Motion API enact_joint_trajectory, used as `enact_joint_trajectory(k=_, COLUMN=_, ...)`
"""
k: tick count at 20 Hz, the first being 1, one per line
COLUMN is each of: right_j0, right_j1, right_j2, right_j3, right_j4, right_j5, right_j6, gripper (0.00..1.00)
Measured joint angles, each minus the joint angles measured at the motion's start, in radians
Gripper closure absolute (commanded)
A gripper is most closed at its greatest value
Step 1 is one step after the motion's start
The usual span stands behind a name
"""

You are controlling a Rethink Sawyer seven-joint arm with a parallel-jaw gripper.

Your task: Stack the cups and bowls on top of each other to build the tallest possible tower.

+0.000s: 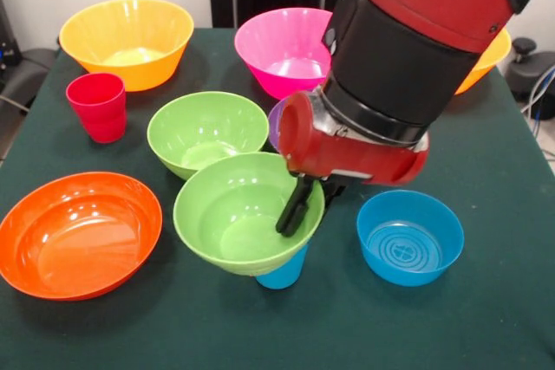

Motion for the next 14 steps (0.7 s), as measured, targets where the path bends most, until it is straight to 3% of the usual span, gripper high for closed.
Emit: enact_joint_trajectory(k=14, right_j0=-0.003, right_j1=-0.048, right_j2=0.054, right_j3=0.085, right_j4=-0.076, right_j5=-0.002, right_j6=0.000, gripper=1.00)
